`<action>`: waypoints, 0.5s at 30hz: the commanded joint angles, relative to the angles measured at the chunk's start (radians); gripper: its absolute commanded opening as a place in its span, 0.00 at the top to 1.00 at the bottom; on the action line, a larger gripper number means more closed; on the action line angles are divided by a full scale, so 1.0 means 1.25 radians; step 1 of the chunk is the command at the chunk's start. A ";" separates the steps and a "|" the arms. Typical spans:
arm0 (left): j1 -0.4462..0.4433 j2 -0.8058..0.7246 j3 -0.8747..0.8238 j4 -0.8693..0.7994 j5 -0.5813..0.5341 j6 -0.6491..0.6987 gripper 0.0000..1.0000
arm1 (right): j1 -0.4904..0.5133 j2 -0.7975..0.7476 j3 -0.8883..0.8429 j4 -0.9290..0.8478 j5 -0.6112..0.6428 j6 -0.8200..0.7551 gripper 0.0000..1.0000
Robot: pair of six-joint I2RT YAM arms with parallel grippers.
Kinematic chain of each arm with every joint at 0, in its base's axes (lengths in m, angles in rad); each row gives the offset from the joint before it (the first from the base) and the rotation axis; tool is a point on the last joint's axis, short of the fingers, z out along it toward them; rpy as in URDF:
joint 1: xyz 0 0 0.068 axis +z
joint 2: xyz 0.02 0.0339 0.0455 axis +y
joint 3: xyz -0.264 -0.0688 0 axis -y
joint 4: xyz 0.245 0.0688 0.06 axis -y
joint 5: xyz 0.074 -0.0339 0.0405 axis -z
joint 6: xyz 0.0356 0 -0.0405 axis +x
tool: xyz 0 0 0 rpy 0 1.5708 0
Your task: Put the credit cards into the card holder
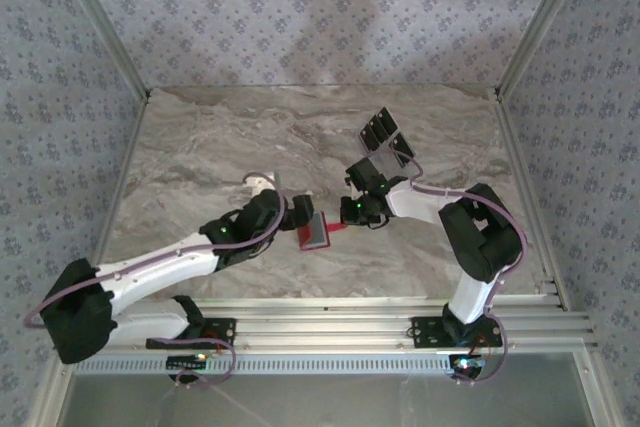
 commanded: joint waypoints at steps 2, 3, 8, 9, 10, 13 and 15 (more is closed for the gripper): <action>0.024 0.005 -0.069 -0.188 -0.102 -0.082 0.00 | -0.002 -0.011 -0.010 -0.003 -0.012 0.011 1.00; 0.024 0.018 -0.076 -0.176 -0.091 -0.082 0.00 | -0.001 -0.008 -0.010 -0.004 -0.011 0.012 1.00; 0.014 0.093 -0.067 -0.095 -0.023 -0.045 0.01 | 0.002 0.002 -0.004 -0.007 -0.014 0.011 1.00; 0.009 0.101 -0.066 -0.075 -0.013 -0.038 0.01 | 0.003 0.002 -0.003 -0.008 -0.013 0.012 1.00; 0.003 0.106 -0.065 -0.058 -0.003 -0.032 0.01 | 0.004 0.002 -0.002 -0.009 -0.012 0.012 1.00; -0.013 0.120 -0.064 -0.011 0.020 -0.018 0.00 | 0.005 0.003 0.002 -0.012 -0.011 0.012 1.00; -0.022 0.126 -0.066 0.012 0.031 -0.015 0.00 | 0.007 0.003 0.003 -0.013 -0.011 0.012 1.00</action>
